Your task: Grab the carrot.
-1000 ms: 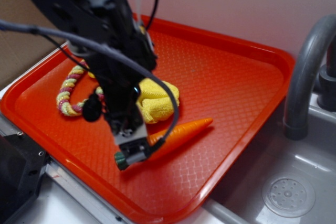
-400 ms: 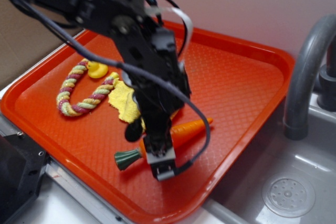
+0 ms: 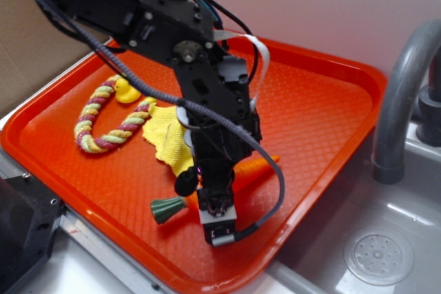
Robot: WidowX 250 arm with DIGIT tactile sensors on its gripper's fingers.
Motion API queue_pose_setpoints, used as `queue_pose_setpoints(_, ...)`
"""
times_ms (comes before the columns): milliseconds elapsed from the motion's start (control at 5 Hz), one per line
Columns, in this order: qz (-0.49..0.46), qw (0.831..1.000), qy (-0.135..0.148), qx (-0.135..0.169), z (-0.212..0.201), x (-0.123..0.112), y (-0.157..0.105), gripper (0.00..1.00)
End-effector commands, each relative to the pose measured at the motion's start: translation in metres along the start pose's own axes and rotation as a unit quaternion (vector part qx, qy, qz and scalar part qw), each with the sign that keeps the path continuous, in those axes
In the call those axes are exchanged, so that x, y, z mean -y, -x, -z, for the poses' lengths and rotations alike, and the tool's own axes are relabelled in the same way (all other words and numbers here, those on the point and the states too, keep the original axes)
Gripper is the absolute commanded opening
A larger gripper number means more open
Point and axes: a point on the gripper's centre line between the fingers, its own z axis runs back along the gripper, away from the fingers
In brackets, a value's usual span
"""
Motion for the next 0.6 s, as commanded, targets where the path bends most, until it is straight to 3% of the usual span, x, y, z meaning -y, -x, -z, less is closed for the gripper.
queue_pose_setpoints(0, -0.002, 1.000, -0.003, 0.004, 0.005, -0.009, 0.004, 0.00)
queue_pose_setpoints(400, -0.053, 0.998, 0.005, 0.024, -0.038, -0.047, 0.004, 0.00)
